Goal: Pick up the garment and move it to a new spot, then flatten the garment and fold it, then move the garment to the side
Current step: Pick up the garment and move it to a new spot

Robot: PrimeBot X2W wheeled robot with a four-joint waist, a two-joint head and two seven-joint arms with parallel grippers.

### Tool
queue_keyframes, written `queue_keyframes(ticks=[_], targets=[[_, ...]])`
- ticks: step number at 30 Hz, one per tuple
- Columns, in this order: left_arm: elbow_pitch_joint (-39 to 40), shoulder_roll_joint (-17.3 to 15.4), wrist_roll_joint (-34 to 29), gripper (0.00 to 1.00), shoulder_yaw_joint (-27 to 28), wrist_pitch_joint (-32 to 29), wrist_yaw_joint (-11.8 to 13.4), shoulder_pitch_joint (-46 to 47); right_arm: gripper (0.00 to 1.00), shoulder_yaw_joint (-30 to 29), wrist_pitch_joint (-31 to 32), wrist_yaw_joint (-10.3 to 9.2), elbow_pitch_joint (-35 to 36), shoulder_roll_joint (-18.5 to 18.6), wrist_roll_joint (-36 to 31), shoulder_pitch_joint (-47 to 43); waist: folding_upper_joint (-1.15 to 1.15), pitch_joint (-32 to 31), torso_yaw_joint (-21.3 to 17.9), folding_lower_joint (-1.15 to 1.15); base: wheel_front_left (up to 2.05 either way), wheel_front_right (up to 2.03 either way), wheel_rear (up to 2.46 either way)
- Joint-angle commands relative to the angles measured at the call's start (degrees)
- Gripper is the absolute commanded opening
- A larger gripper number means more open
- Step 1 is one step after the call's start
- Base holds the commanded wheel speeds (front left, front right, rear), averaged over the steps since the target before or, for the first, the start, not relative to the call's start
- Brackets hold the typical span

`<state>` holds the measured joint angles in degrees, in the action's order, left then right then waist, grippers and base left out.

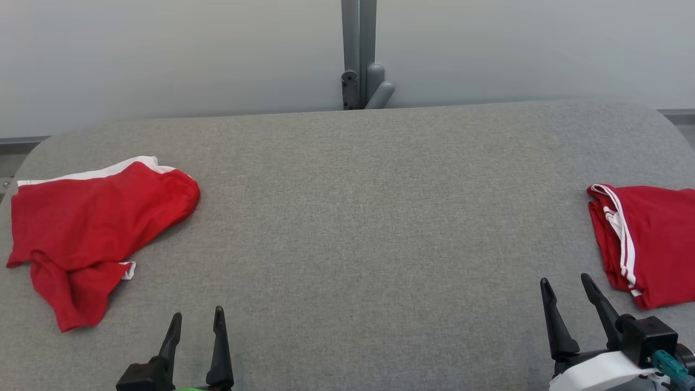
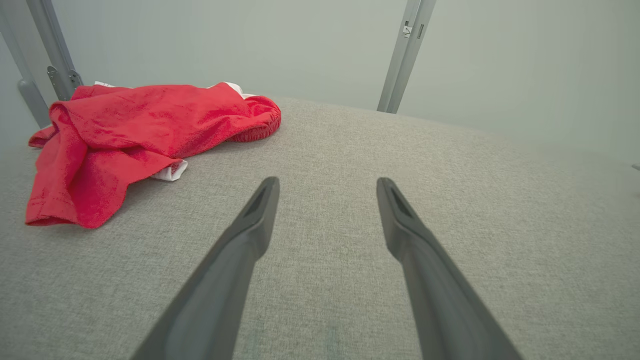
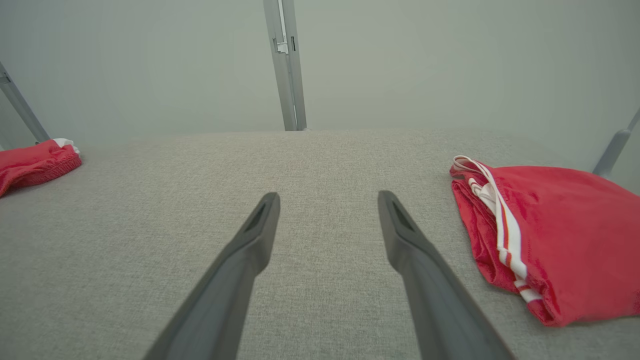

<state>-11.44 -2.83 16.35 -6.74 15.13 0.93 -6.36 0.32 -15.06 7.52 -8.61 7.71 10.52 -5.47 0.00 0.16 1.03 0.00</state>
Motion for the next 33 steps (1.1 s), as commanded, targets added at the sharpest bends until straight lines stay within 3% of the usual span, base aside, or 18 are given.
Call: queue_keyframes(ticks=[1,19,33], targets=[[0.1,-0.2,-0.1,1.0,0.3,0.0,-0.1,0.1,1.0,-0.1,-0.2,-0.06,-0.1,0.0,0.4,-0.5,0.0,-0.1,1.2,0.0,0.0,0.0,0.0],[1.0,-0.1,0.4,1.0,2.7,0.0,0.2,-3.1,1.0,2.3,-0.2,-0.06,-0.7,-0.5,0.8,-0.7,0.0,-1.2,14.7,0.0,0.0,0.0,0.0],[1.8,-0.1,1.0,1.0,3.6,0.0,0.5,-3.2,1.0,2.8,-0.2,-0.06,-0.9,-0.3,1.1,-0.8,0.0,-0.1,15.4,0.0,0.0,0.0,0.0]])
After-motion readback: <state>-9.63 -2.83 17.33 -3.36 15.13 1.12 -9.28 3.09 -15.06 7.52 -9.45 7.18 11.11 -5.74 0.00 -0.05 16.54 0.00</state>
